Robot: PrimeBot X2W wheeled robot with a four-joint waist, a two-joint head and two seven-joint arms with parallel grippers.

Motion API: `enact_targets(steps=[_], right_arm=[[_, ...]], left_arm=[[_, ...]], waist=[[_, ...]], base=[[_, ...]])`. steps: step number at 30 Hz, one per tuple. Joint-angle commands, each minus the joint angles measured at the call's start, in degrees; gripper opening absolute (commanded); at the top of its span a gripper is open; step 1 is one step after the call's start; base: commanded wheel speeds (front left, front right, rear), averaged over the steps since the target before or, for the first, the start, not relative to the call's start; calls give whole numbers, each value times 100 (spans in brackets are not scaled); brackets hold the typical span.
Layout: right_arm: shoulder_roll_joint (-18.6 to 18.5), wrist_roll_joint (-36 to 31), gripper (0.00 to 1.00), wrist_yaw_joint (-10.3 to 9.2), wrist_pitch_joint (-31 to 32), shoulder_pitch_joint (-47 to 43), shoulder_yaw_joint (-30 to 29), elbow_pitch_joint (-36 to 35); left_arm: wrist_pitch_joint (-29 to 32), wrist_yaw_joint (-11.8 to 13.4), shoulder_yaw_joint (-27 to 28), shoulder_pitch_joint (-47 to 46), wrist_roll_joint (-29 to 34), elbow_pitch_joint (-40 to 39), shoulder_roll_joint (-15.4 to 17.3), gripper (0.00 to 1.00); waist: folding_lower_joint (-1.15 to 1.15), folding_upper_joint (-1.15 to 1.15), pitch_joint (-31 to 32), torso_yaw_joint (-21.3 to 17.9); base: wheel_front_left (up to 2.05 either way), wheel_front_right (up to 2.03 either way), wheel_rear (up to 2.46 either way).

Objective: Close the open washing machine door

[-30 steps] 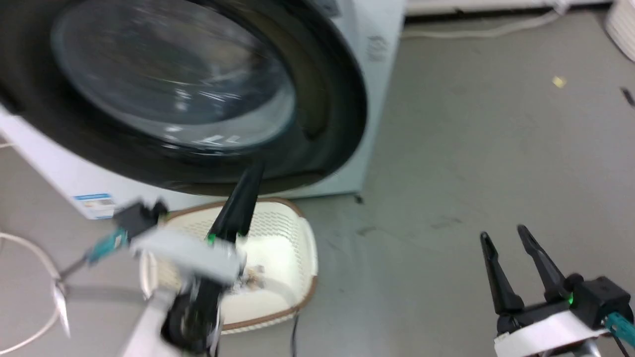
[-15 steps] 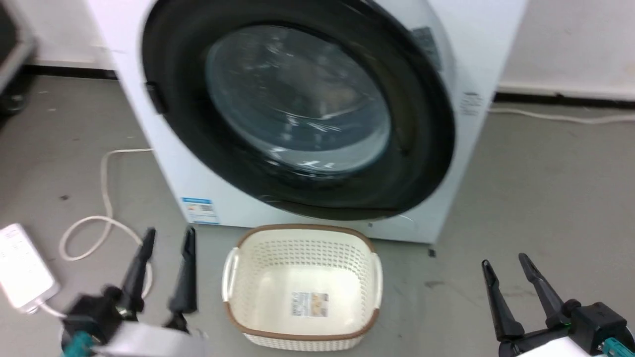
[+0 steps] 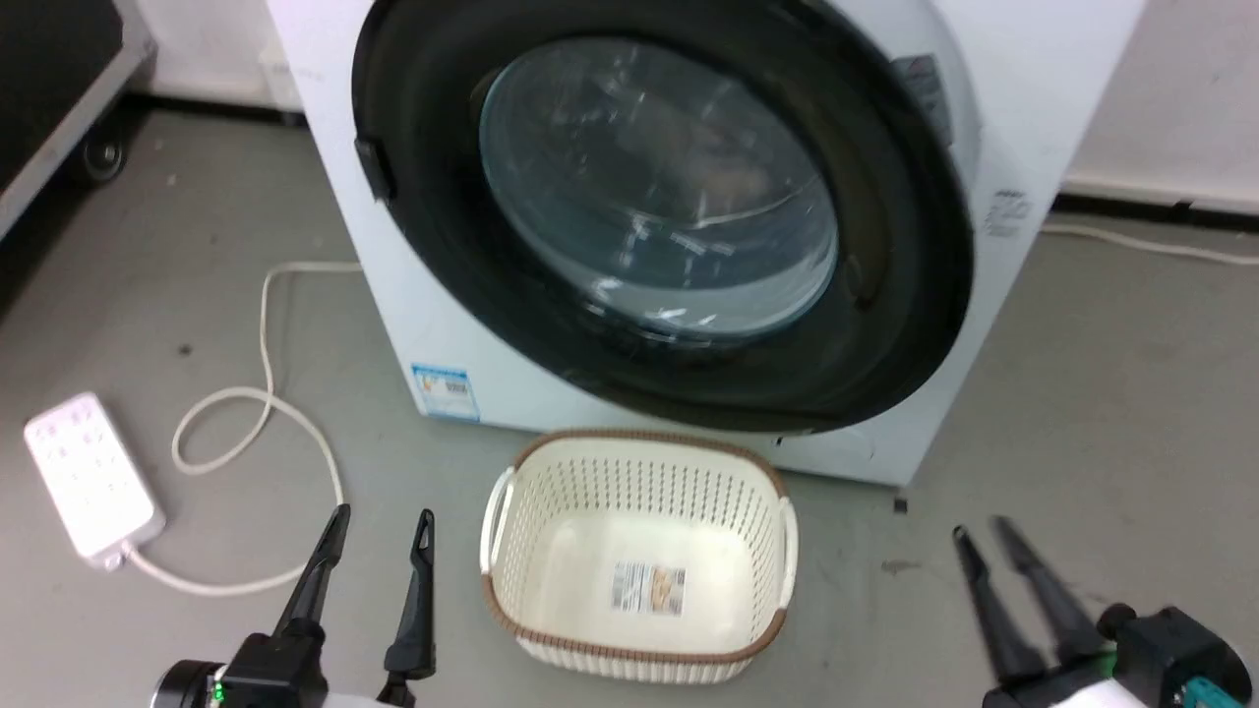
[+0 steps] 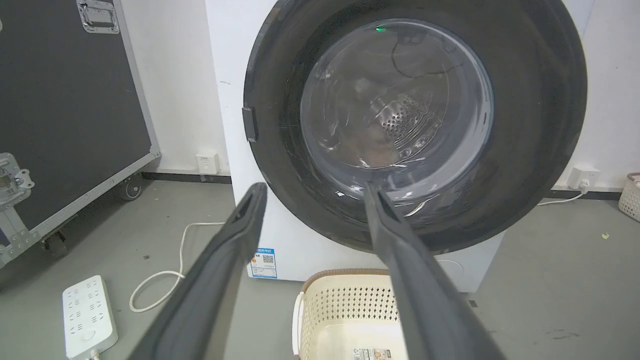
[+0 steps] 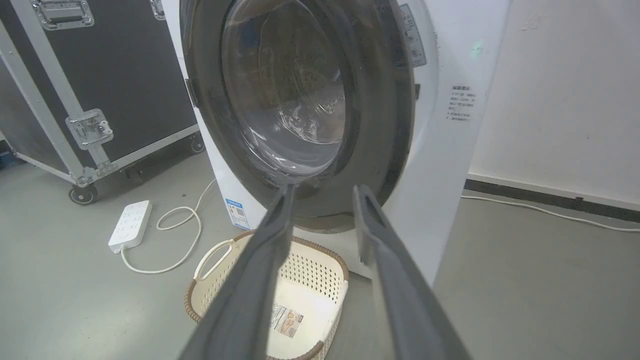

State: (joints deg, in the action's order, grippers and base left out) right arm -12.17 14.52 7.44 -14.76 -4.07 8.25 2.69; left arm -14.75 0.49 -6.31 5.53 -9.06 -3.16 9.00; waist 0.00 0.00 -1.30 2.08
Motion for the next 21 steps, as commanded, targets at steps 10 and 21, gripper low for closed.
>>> enact_targets(steps=[10, 21], right_arm=[[-1177, 599, 0, 5, 66, 1465, 893, -57], [-2398, 1766, 0, 5, 465, 3527, 1325, 1071]], left_arm=[[-25, -52, -106, -469, 225, 9, -392, 100], [-25, -19, -283, -904, 130, -127, -594, 100]], waist=[[0, 0, -1055, 618], [0, 0, -1738, 1128]], base=[[0, 0, 0], [0, 0, 0]])
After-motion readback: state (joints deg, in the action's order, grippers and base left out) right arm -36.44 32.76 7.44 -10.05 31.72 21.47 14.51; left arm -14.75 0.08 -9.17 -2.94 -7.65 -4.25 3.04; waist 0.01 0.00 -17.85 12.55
